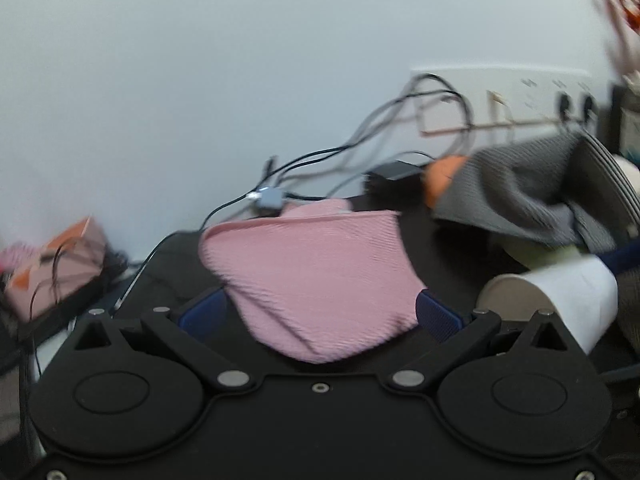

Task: Clean container
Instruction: 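Lift the white cup with the right tool toward the left tool, then grasp the white cup with the left tool while the right tool releases it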

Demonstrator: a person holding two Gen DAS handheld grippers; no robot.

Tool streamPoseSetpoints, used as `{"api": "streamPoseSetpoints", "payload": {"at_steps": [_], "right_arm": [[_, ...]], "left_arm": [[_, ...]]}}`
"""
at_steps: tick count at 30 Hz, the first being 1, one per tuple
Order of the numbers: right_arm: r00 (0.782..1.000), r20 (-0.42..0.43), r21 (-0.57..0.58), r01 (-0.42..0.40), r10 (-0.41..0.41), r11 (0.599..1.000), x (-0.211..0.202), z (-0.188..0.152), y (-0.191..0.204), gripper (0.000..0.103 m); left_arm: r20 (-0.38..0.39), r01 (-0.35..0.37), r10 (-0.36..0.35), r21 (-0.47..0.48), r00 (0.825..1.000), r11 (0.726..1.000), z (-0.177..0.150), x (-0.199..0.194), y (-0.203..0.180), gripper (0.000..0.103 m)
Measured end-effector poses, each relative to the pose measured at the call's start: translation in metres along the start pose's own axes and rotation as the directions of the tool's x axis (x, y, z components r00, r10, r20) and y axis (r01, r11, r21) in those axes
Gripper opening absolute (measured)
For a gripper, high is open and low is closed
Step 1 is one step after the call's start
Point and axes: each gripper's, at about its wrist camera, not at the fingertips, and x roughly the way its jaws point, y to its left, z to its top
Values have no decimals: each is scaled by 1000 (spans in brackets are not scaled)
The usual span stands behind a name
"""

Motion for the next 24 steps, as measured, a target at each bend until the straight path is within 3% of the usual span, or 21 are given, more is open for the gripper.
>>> {"api": "streamPoseSetpoints", "payload": {"at_steps": [11,19,24], "right_arm": [[995,-83,-177,-70,56,982,-13,-8,0,81],[994,-111,-191,-5,-16,982,-20,-16,-14,81],[989,-138,-200,17,-45,980,-22,-18,-15,81]], "left_arm": [[21,146,-148,95,989,985,-1,-9,-10,103],[-21,257,-257,89,966,962,-1,-8,-13,103],[-37,321,-320,32,947,946,1,-9,-9,103]]}}
